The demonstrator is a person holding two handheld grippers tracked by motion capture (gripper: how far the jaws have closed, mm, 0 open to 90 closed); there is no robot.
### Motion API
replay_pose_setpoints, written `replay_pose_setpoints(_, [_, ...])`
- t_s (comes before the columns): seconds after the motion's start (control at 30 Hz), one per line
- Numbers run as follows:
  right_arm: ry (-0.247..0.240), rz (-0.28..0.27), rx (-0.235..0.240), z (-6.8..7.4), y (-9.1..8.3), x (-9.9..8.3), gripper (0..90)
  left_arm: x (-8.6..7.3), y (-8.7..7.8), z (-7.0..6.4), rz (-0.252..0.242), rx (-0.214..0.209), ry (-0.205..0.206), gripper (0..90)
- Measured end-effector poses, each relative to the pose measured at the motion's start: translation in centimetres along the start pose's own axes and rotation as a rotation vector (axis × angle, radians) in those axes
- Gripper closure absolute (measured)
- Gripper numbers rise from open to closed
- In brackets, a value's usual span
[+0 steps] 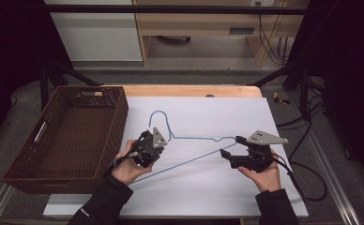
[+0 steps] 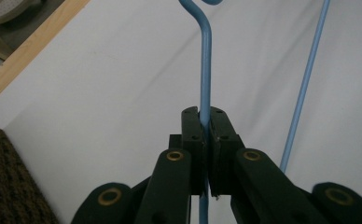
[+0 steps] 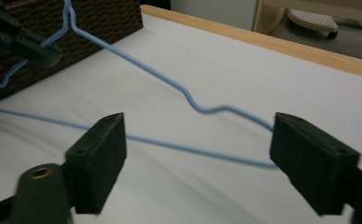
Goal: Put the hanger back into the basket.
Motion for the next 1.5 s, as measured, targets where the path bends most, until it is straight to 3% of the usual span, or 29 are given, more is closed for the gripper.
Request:
replay_pose_setpoints(0.13, [-0.011, -0.001, -0.016, -0.3, -0.5, -0.6, 12.8, 0.1, -0.7, 0.6, -0.011, 0.016, -0.030, 86.8])
replay_pose_setpoints(0.37, [0.014, -0.016, -0.038, -1.1, -1.4, -1.5, 4.4, 0.6, -2.2, 1.5, -0.036, 0.044, -0.054, 86.8])
replay_pose_setpoints(0.8, [0.025, -0.038, -0.059, -1.9, -2.3, -2.1, 4.1, 1.9, -5.2, 3.4, -0.058, 0.072, -0.077, 86.8])
replay_pose_setpoints(1.03, [0.022, -0.034, -0.061, -1.9, -2.2, -2.3, 4.0, 2.5, -6.5, 4.5, -0.072, 0.057, -0.097, 86.8])
replay_pose_setpoints(1.2, [0.023, -0.032, -0.059, -1.9, -2.2, -2.3, 4.1, 2.8, -7.4, 5.5, -0.066, 0.058, -0.106, 86.8])
replay_pose_setpoints(1.5, [0.025, -0.040, -0.054, -1.8, -2.2, -2.3, 3.6, 3.1, -9.9, 8.0, -0.086, 0.095, -0.138, 86.8])
Point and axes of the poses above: each handheld gripper's, and its own axes: y roughly forward along the jaws, x roughly out of its top, z roughly to its left, the point moved 7 cm from there along y, roughly forward along the jaws, and after that the axes turned 4 degrees about -z, right-handed, at the moved point
